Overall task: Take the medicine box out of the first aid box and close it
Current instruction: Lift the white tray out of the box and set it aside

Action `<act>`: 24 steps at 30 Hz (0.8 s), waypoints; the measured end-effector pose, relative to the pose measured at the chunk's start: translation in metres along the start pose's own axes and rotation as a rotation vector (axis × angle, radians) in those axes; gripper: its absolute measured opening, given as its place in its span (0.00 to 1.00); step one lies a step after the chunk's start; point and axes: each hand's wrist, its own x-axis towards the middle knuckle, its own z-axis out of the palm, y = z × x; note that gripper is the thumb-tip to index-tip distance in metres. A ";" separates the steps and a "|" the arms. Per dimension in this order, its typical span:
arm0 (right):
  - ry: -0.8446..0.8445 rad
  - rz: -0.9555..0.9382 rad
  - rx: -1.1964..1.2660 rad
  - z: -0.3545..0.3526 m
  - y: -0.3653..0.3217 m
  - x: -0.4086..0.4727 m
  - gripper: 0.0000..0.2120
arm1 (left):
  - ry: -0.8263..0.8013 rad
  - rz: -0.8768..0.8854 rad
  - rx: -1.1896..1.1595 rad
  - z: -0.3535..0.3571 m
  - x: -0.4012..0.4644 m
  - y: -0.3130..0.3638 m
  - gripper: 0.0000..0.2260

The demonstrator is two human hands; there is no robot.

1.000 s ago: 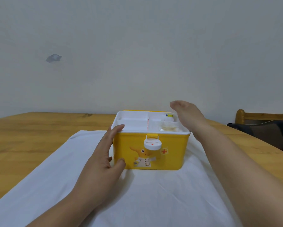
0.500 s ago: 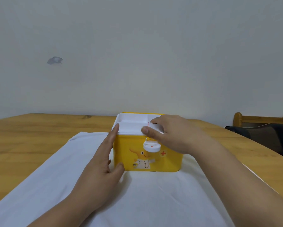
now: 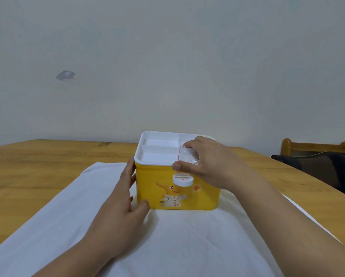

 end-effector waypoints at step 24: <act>0.152 0.031 -0.035 -0.033 0.004 -0.019 0.54 | -0.026 -0.027 0.035 -0.001 0.000 -0.005 0.46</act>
